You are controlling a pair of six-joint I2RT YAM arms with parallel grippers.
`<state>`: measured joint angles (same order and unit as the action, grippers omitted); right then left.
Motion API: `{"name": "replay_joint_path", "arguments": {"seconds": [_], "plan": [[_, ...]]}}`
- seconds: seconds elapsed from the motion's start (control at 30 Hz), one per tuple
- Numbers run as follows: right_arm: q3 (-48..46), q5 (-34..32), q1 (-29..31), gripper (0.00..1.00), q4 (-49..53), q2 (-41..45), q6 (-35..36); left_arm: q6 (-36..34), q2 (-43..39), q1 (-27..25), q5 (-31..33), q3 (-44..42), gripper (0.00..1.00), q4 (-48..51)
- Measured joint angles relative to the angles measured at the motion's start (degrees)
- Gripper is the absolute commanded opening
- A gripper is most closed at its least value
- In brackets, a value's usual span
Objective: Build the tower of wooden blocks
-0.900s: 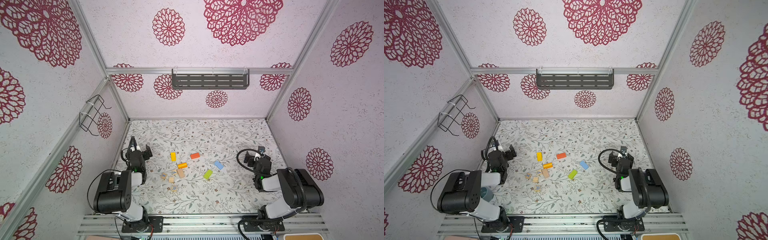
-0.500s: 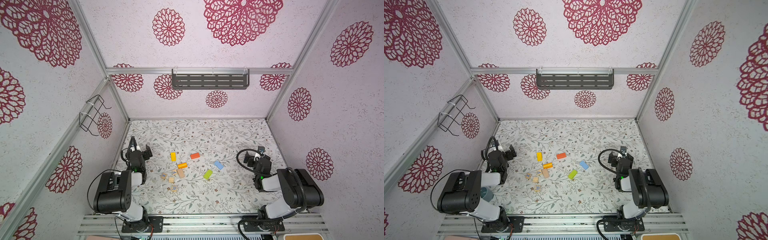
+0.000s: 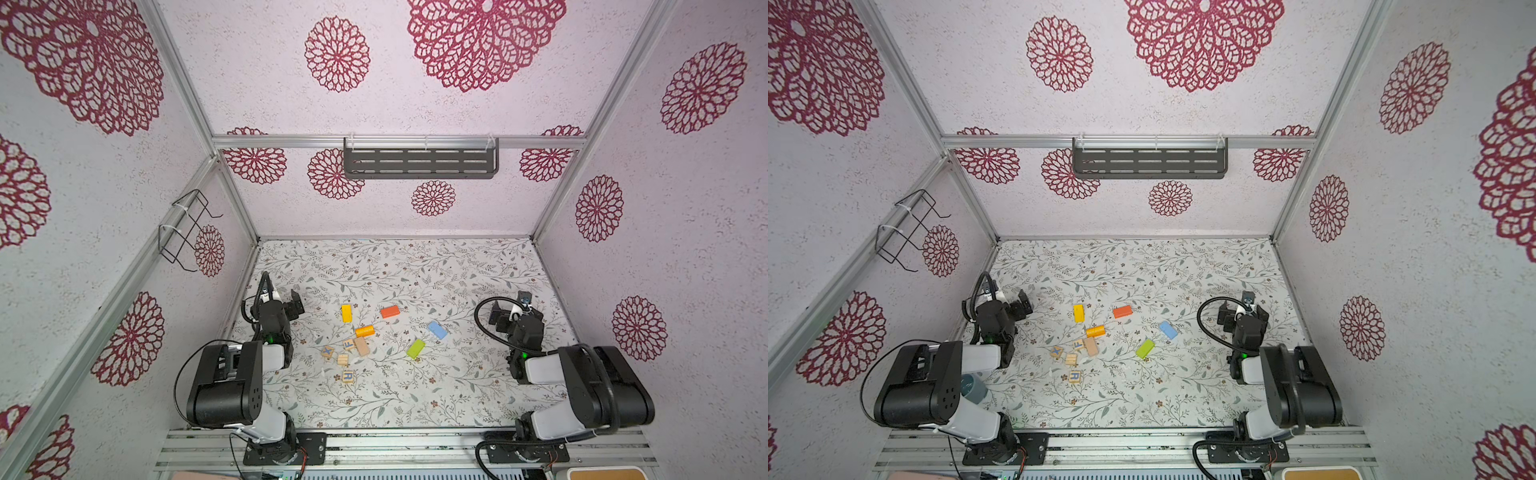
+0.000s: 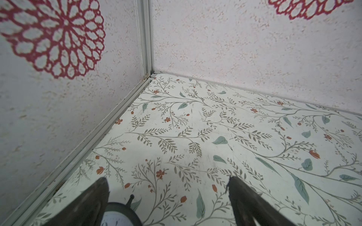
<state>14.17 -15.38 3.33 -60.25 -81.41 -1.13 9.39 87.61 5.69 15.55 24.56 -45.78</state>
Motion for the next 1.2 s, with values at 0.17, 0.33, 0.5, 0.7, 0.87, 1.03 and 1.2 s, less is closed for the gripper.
{"name": "replay_joint_path", "arguments": {"seconds": [0.17, 0.33, 0.5, 0.7, 0.87, 1.03, 1.2], "plan": [[4.55, -1.51, 0.33, 0.99, 13.14, 11.63, -2.54, 1.22, -9.46, -0.92, 3.63, 7.74, 0.97, 16.39], [10.58, 0.68, 1.18, 0.99, 28.39, 22.47, -7.69, 6.32, -17.84, -2.29, 4.76, 22.93, 0.97, 37.92], [21.84, 3.26, 6.67, 0.99, 45.62, 25.66, -9.53, 10.54, -25.49, -12.35, 6.71, 30.34, 0.97, 53.86], [33.88, 5.81, 14.40, 0.92, 61.72, 19.74, -9.70, 16.33, -28.04, -26.05, 9.31, 33.31, 0.97, 68.52], [39.12, 9.31, 19.61, 0.89, 68.52, 10.05, -11.21, 20.44, -27.78, -29.20, 10.71, 32.17, 0.99, 74.66], [46.90, 10.93, 26.99, 0.99, 72.74, -2.71, -11.54, 23.41, -26.14, -29.66, 12.55, 28.94, 0.97, 73.99], [55.15, 10.93, 33.79, 0.99, 75.12, -13.81, -11.47, 25.35, -21.62, -29.70, 14.21, 24.04, 0.97, 70.97]]}}
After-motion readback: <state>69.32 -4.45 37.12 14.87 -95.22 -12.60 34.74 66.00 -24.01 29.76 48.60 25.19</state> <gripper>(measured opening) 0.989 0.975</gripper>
